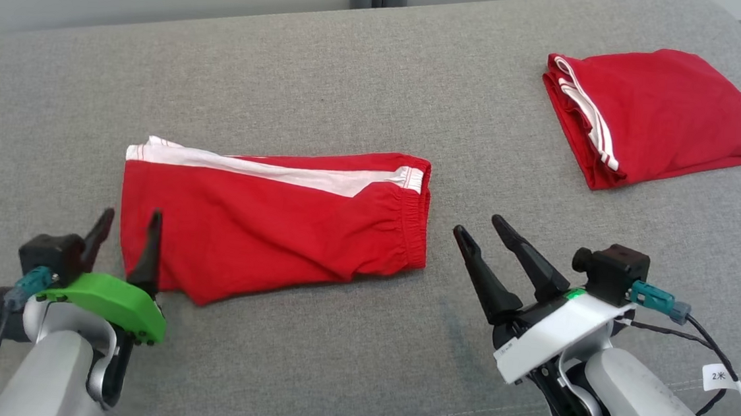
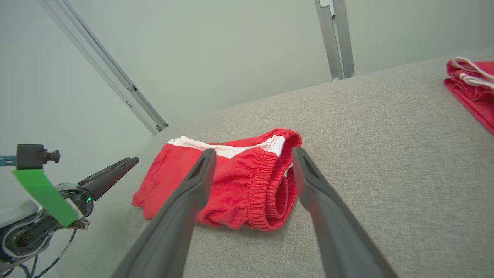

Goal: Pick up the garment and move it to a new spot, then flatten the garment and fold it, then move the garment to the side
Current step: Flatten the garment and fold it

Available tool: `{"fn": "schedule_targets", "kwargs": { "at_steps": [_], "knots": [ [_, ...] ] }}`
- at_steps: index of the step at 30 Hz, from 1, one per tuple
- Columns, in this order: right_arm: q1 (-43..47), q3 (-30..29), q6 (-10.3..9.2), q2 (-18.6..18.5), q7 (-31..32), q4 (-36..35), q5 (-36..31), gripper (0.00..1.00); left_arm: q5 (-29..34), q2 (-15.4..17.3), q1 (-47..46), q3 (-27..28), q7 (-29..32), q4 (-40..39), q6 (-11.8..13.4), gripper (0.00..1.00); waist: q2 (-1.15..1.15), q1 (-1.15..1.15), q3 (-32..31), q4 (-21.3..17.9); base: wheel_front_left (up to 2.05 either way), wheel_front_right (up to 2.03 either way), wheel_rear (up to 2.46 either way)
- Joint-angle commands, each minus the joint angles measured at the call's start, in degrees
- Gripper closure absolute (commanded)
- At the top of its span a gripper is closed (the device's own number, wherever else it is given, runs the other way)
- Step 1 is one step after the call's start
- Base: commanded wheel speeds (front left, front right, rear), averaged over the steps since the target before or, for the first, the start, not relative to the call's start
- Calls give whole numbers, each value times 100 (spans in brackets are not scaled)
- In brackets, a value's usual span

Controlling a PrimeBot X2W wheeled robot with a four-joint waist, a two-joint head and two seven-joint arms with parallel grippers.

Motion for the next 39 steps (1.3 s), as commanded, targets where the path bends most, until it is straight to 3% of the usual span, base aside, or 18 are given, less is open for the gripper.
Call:
{"fn": "schedule_targets", "kwargs": {
  "at_steps": [1, 6, 12, 20, 28, 39],
  "knots": [
    [107, -74, -1, 11, -72, 48, 3, 0, 203, -45, 176, 277, 5, -327, 122, 0, 0, 0, -89, 50, 0, 0, 0],
    [212, -254, -1, 116, -171, 152, -120, 0, 834, -232, 664, 880, 3, -1314, 398, 0, 0, 0, -330, 153, 0, 0, 0],
    [375, -478, -1, 224, -240, 342, -450, 0, 1371, -465, 1344, 1322, 4, -2157, 504, 0, 0, 0, -662, 206, 0, 0, 0],
    [693, -1112, -1, 389, -297, 504, -1029, 0, 1848, -770, 2217, 1611, 4, -2824, 606, 0, 0, 0, -947, 200, 0, 0, 0],
    [1041, -1548, -1, 498, -299, 405, -1592, 0, 2137, -896, 2875, 1963, 4, -3304, 872, 0, 0, 0, -1076, 207, 0, 0, 0],
    [1567, -2141, -1, 763, -305, 240, -2165, 0, 2106, -848, 3372, 2235, 3, -3492, 549, 0, 0, 0, -1169, 278, 0, 0, 0]
  ]
}}
